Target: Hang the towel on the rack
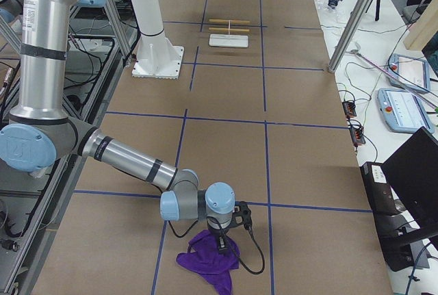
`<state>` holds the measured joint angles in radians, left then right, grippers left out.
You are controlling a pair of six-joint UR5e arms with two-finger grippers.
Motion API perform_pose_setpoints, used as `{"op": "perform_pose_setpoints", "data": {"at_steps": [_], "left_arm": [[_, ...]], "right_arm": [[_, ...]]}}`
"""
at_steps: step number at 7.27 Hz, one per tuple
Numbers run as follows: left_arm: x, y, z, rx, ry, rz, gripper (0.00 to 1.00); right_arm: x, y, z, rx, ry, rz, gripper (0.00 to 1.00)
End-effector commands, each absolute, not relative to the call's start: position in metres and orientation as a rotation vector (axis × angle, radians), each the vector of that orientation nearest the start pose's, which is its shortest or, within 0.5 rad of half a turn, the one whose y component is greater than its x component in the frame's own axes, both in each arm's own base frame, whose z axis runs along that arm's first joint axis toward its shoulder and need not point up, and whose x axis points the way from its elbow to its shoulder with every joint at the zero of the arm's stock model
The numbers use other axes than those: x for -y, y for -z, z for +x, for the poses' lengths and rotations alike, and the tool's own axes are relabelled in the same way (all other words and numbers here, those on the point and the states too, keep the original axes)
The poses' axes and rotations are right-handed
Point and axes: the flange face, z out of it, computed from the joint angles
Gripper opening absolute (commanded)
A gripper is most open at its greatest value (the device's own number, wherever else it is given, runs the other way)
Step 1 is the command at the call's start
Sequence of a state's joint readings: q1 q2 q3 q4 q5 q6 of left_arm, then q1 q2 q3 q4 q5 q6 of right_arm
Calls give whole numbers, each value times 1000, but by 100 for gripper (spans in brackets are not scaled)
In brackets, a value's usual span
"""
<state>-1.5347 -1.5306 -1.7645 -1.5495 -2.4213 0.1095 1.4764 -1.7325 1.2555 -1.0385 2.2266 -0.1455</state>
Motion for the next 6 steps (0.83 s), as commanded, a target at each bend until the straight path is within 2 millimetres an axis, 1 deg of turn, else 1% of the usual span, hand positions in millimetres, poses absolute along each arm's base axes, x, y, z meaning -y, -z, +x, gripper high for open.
{"op": "perform_pose_setpoints", "data": {"at_steps": [1,2,3,4,5,6], "left_arm": [[476,-574,-40,-880,-194,162,100],[476,-575,-40,-880,-193,161,100],[476,-574,-40,-880,-193,162,100],[476,-575,-40,-880,-192,160,100],[476,-575,-40,-880,-192,160,100],[476,-574,-40,-880,-194,162,100]], "right_arm": [[355,-864,38,662,244,38,61],[358,-862,38,662,235,40,15],[364,-859,37,662,240,49,0],[369,-850,36,666,247,68,0],[377,-832,35,691,255,104,0],[381,-798,44,768,235,169,0]]}}
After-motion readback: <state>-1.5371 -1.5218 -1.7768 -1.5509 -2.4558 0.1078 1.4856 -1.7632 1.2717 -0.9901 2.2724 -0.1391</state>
